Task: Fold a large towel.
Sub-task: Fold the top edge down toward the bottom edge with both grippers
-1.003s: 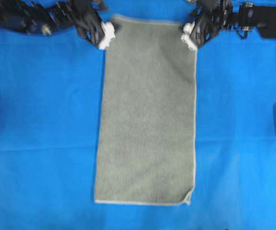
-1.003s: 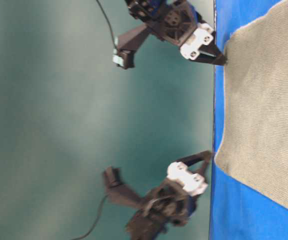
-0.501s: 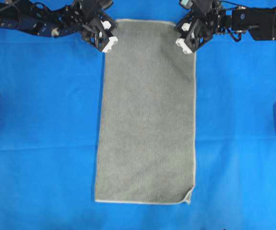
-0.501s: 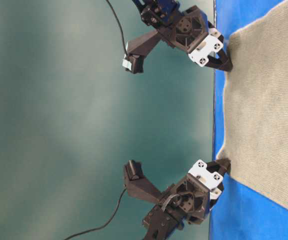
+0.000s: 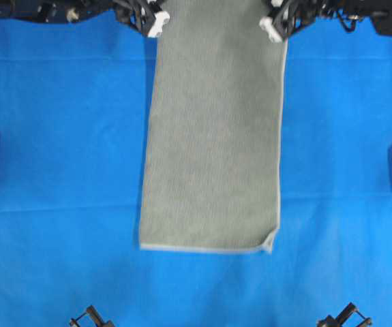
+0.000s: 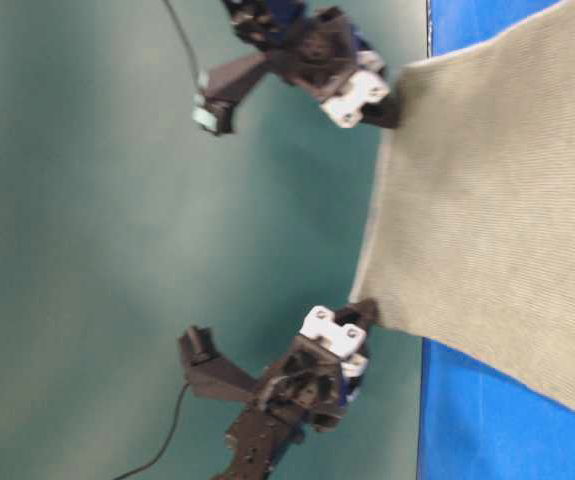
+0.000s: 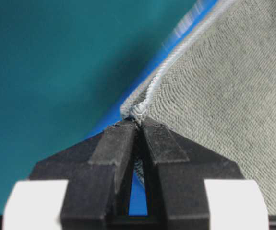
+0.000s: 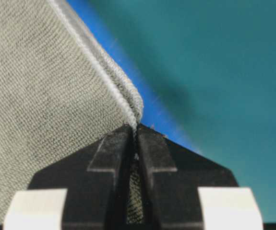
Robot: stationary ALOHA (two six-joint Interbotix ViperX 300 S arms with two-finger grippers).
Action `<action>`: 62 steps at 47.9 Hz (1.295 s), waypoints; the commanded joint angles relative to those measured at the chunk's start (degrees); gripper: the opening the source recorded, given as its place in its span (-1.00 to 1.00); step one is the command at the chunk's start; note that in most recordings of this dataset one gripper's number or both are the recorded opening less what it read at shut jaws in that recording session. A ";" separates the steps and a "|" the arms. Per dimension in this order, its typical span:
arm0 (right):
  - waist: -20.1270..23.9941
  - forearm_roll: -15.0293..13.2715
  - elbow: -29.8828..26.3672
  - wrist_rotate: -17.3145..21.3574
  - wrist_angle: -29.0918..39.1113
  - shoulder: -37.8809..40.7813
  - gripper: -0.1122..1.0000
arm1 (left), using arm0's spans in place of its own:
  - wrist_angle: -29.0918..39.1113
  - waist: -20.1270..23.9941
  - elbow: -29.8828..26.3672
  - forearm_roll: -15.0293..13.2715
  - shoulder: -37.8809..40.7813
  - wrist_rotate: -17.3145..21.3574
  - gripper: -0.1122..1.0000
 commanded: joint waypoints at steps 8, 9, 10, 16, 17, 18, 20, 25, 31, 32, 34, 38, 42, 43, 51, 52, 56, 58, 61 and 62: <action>1.58 0.00 -0.09 -0.53 2.02 -7.73 -0.72 | 2.72 -1.49 1.32 0.09 -8.09 0.44 -0.77; 2.81 0.00 0.70 -0.53 2.64 -9.32 -0.72 | 3.16 -2.11 1.93 0.09 -9.14 0.53 -0.77; 3.78 0.00 1.23 -0.53 3.25 -10.46 -0.72 | 3.52 -2.64 2.55 0.09 -10.37 0.62 -0.77; 11.69 0.09 5.63 -0.18 8.61 -18.02 -0.72 | 5.54 -7.91 8.35 0.09 -19.16 2.02 -0.77; 13.27 0.09 6.42 -0.09 9.84 -19.25 -0.72 | 5.54 -8.88 9.32 0.18 -20.57 2.37 -0.77; 14.94 0.18 7.21 -0.09 10.99 -20.48 -0.72 | 5.63 -9.93 10.37 0.18 -21.80 2.72 -0.77; 19.34 0.44 8.96 -0.09 13.80 -23.47 -0.72 | 5.63 -12.13 12.57 0.18 -24.17 3.43 -0.77; 28.56 2.02 12.04 0.09 18.90 -28.56 -0.72 | 5.63 -18.63 17.75 0.09 -29.00 4.04 -0.77; 39.20 6.77 14.41 0.18 22.85 -31.55 -0.72 | 6.77 -26.63 21.71 -0.18 -31.46 3.16 -0.77; 41.48 8.61 14.77 0.18 23.47 -31.64 -0.72 | 7.03 -28.13 22.15 -0.18 -31.64 3.16 -0.77; 44.12 11.25 14.94 0.35 23.99 -31.55 -0.72 | 7.56 -31.38 22.76 -0.26 -31.64 3.08 -0.77; 47.90 16.52 15.29 0.44 24.17 -29.97 -0.72 | 8.00 -38.32 23.38 -0.35 -30.06 1.93 -0.77; 50.80 20.92 15.21 0.44 23.73 -26.98 -0.72 | 8.17 -43.51 23.03 -0.62 -27.42 -0.09 -0.77; 51.50 21.88 15.12 0.44 23.38 -26.10 -0.72 | 8.17 -44.56 22.94 -0.53 -26.63 -0.62 -0.77; 55.55 27.77 13.80 0.44 18.46 -17.93 -0.72 | 8.09 -50.80 21.62 -0.62 -19.16 -6.86 -0.77; 55.99 28.12 13.54 0.44 17.75 -17.14 -0.72 | 8.09 -51.33 21.45 -0.62 -18.46 -7.47 -0.77; 57.39 29.18 12.74 0.44 15.29 -14.68 -0.72 | 8.00 -53.09 21.01 -0.62 -16.35 -9.58 -0.77; 57.92 29.79 12.39 0.53 14.15 -13.89 -0.72 | 8.00 -53.79 20.83 -0.62 -15.91 -10.02 -0.77; 58.45 30.41 11.95 0.44 13.27 -13.54 -0.72 | 7.91 -54.84 20.57 -0.62 -15.91 -10.28 -0.77; 58.62 30.59 11.87 0.44 12.92 -13.54 -0.72 | 7.82 -55.11 20.57 -0.62 -15.91 -10.37 -0.77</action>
